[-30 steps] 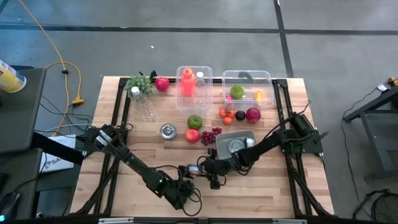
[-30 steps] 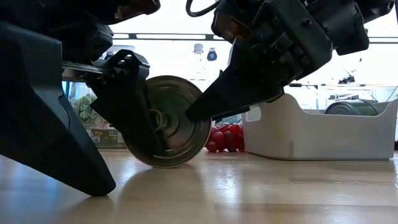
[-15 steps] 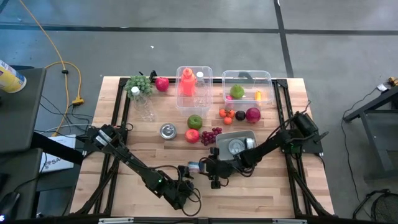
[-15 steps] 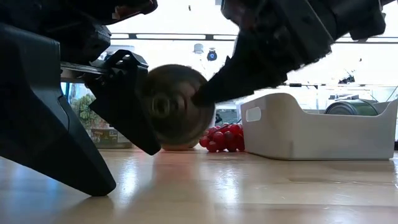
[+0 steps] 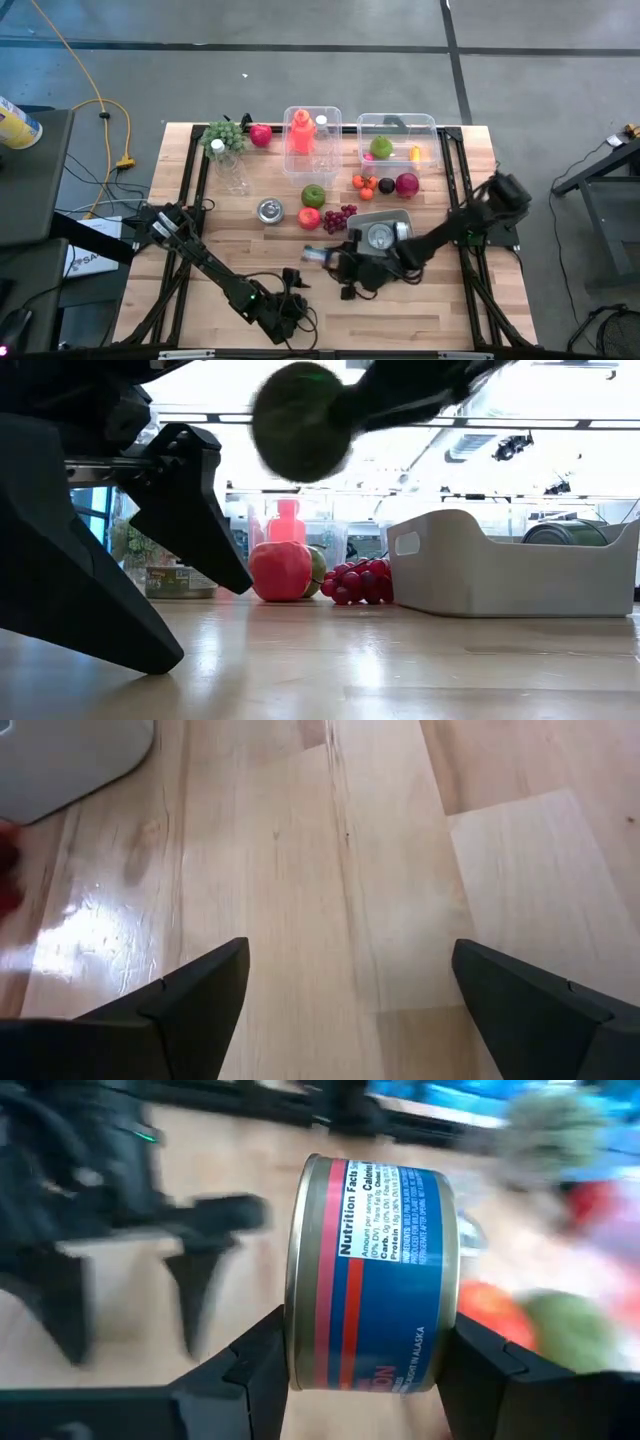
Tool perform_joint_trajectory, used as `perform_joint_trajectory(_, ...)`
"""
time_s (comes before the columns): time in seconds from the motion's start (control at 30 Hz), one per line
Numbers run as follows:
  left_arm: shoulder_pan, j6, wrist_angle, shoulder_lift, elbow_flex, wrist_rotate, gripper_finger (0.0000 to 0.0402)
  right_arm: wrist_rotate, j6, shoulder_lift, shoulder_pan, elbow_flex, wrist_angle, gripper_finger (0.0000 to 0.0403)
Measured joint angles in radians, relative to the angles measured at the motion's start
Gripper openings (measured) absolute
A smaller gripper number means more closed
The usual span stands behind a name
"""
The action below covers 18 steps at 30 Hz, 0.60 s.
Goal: Pick & Place Food Item
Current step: Put the blue pink tuna can into the gray bin
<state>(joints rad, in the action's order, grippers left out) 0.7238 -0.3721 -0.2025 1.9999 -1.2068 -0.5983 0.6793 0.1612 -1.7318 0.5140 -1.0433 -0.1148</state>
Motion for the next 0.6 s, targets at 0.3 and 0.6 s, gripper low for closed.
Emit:
perform_joint_trajectory(0.3,0.010,-0.070,-0.025,-0.002,0.000,-0.004,0.0342,0.238,0.421,0.180,0.162,-0.007,0.435,0.0176)
perform_joint_trajectory(0.6,0.014,-0.100,-0.032,-0.003,0.000,-0.008,0.0342,0.150,1.075,0.231,0.193,-0.004,0.909,0.0176)
